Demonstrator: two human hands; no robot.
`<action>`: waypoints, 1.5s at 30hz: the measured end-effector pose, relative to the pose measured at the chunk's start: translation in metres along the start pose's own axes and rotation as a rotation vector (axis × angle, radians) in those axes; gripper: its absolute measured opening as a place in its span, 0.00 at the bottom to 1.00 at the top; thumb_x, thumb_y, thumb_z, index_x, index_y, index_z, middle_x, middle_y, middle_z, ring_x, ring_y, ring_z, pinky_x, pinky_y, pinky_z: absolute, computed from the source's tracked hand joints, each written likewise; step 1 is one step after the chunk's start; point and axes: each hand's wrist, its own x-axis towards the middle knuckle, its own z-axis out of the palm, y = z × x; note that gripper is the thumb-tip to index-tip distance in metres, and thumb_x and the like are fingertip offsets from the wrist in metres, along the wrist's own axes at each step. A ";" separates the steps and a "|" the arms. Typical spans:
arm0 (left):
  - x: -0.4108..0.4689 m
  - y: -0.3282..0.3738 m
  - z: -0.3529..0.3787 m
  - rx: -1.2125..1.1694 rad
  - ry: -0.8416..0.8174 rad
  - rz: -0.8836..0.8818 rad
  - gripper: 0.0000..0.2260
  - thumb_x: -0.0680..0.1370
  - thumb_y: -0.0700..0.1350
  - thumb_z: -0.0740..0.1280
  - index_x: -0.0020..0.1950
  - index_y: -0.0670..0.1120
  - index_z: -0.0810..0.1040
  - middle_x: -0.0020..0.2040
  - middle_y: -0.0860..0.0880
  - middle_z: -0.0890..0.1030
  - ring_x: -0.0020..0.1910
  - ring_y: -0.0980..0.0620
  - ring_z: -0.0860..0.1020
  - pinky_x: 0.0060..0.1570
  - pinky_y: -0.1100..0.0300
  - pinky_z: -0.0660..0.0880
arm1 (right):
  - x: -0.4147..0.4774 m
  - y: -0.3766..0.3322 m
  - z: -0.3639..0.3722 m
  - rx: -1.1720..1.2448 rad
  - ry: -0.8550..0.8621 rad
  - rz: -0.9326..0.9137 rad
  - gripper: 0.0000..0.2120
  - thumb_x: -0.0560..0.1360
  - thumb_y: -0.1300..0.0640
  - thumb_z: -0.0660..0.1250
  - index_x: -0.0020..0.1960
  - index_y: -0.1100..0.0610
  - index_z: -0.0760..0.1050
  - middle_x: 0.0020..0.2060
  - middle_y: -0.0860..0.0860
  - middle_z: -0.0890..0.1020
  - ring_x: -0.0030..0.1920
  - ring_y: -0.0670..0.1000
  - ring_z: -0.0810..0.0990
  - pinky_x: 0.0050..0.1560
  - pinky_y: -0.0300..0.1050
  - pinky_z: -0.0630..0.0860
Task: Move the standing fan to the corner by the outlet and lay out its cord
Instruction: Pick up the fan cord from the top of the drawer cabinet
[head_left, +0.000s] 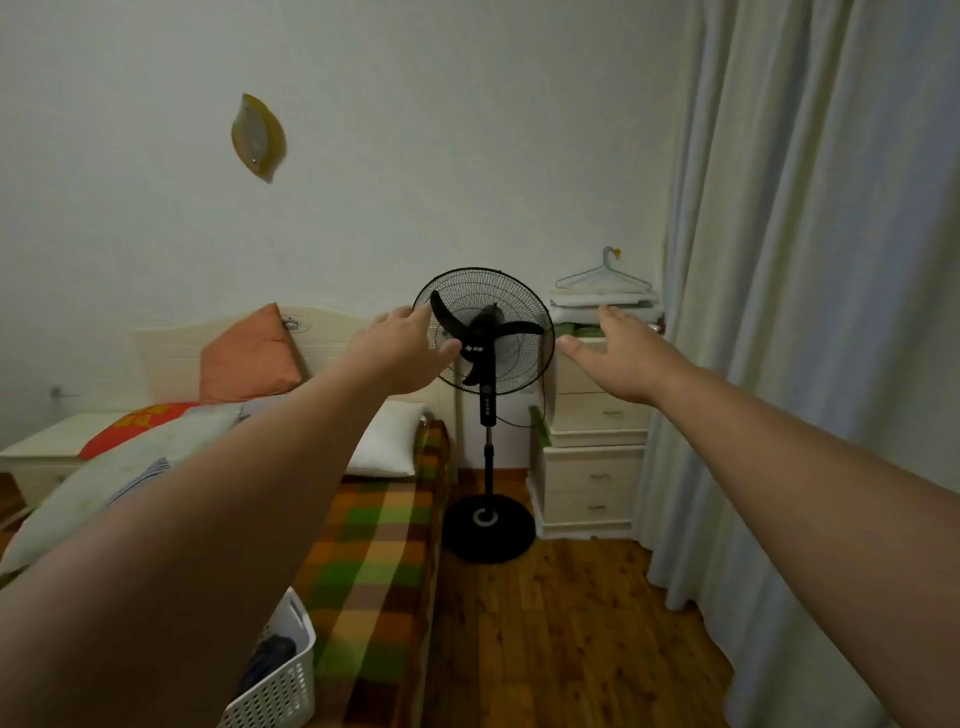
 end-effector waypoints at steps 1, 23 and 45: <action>0.002 -0.001 0.001 0.001 -0.003 0.000 0.35 0.80 0.65 0.56 0.80 0.44 0.56 0.78 0.42 0.63 0.75 0.41 0.64 0.72 0.42 0.63 | 0.001 0.000 0.001 -0.003 0.008 0.002 0.44 0.77 0.30 0.53 0.80 0.60 0.50 0.80 0.56 0.55 0.80 0.55 0.53 0.78 0.52 0.52; 0.145 0.033 0.091 0.039 -0.108 -0.010 0.34 0.80 0.64 0.57 0.80 0.46 0.55 0.77 0.43 0.64 0.74 0.41 0.65 0.71 0.40 0.64 | 0.139 0.100 0.064 -0.026 -0.051 0.012 0.42 0.77 0.30 0.53 0.81 0.55 0.50 0.80 0.55 0.54 0.80 0.57 0.52 0.78 0.58 0.54; 0.347 0.108 0.210 0.076 -0.130 -0.010 0.34 0.79 0.66 0.56 0.80 0.49 0.56 0.77 0.45 0.66 0.74 0.41 0.65 0.70 0.37 0.64 | 0.326 0.250 0.119 -0.047 -0.064 0.018 0.42 0.77 0.30 0.53 0.81 0.56 0.51 0.80 0.56 0.57 0.79 0.56 0.55 0.78 0.55 0.55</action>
